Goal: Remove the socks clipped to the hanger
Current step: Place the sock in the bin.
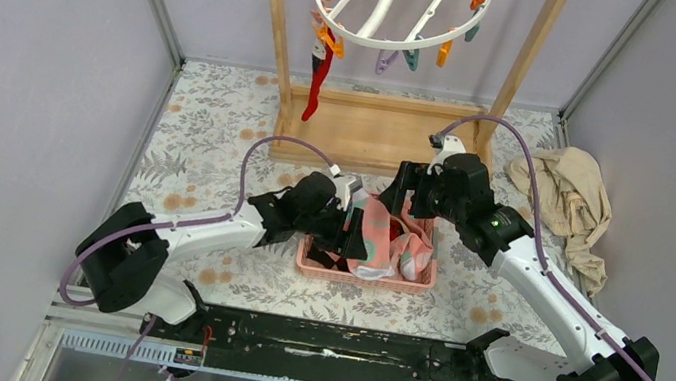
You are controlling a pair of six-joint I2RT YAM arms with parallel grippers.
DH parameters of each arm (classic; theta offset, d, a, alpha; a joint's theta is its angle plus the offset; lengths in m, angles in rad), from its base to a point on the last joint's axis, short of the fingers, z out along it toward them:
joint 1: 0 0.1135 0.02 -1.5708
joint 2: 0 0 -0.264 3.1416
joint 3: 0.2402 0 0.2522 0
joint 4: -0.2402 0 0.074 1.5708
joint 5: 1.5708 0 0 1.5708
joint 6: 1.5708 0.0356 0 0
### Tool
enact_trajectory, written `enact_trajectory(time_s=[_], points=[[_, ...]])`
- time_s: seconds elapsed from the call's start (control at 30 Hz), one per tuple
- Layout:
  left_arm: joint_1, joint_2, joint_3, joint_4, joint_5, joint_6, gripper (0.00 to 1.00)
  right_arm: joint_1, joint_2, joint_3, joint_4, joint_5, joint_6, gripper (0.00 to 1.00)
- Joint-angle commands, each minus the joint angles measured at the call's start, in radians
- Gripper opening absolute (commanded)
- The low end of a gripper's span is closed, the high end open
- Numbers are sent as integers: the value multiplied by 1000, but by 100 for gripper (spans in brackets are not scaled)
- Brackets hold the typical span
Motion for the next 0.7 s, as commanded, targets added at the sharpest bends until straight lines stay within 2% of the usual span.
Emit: enact_trajectory(time_s=[0.0, 0.1, 0.17, 0.2, 0.67], points=[[-3, -52, 70, -64, -29, 60, 78, 3, -18, 24, -18, -4, -20, 85], [-3, -73, 88, -101, -34, 75, 86, 3, -22, 34, -43, -2, -25, 85], [-3, -87, 97, -133, -42, 82, 97, 3, -27, 33, -53, -2, -23, 85], [-3, -92, 103, -148, -43, 86, 98, 4, -30, 31, -56, -4, -23, 85], [-2, -172, 127, -284, -130, 119, 99, 4, -17, 36, -93, -70, -17, 82]])
